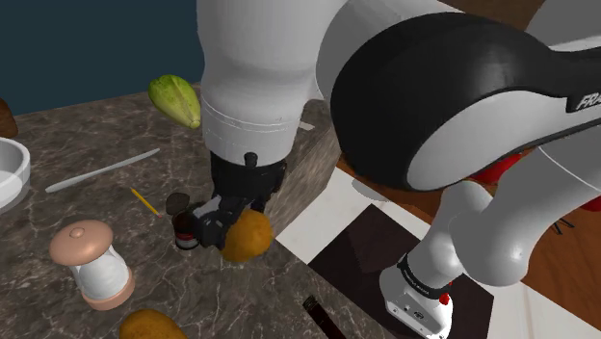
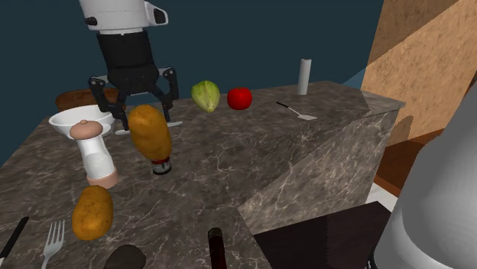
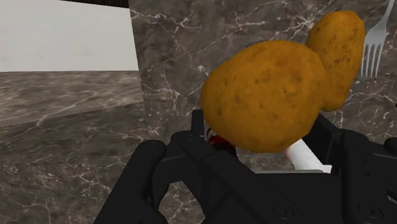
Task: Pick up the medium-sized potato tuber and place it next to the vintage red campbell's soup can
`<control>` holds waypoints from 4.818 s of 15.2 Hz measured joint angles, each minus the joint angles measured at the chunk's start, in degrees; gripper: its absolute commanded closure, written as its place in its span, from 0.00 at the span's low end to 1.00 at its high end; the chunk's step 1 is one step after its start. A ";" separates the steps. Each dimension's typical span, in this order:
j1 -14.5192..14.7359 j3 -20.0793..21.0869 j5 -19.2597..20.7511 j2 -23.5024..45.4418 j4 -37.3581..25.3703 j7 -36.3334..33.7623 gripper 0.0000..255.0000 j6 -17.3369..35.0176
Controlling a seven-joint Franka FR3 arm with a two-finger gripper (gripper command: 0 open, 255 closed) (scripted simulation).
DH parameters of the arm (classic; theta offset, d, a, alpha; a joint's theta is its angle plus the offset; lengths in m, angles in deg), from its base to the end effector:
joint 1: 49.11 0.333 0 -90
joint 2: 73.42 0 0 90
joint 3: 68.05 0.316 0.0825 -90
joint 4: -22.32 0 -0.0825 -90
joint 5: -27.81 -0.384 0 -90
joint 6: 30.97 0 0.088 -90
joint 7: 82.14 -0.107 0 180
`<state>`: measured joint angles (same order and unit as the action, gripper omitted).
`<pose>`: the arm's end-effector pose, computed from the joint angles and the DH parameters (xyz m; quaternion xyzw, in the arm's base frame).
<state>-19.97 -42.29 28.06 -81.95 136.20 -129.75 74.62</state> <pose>0.2901 0.4294 0.5211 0.9975 0.0618 0.0235 0.0256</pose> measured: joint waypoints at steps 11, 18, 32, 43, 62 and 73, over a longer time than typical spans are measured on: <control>6.46 9.06 -1.90 -0.72 -0.79 -14.86 1.00 -1.75; 10.49 15.69 0.04 4.00 -5.24 -26.27 1.00 -2.68; 15.69 21.15 6.24 13.29 -8.21 -39.08 1.00 0.33; 16.23 20.80 9.00 16.37 -2.18 -41.21 1.00 8.31; 17.80 18.73 15.71 22.46 3.06 -45.96 1.00 18.90; 17.58 19.56 13.96 21.29 2.57 -44.98 0.00 16.77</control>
<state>-2.39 -22.73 42.02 -60.66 138.77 -174.73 91.39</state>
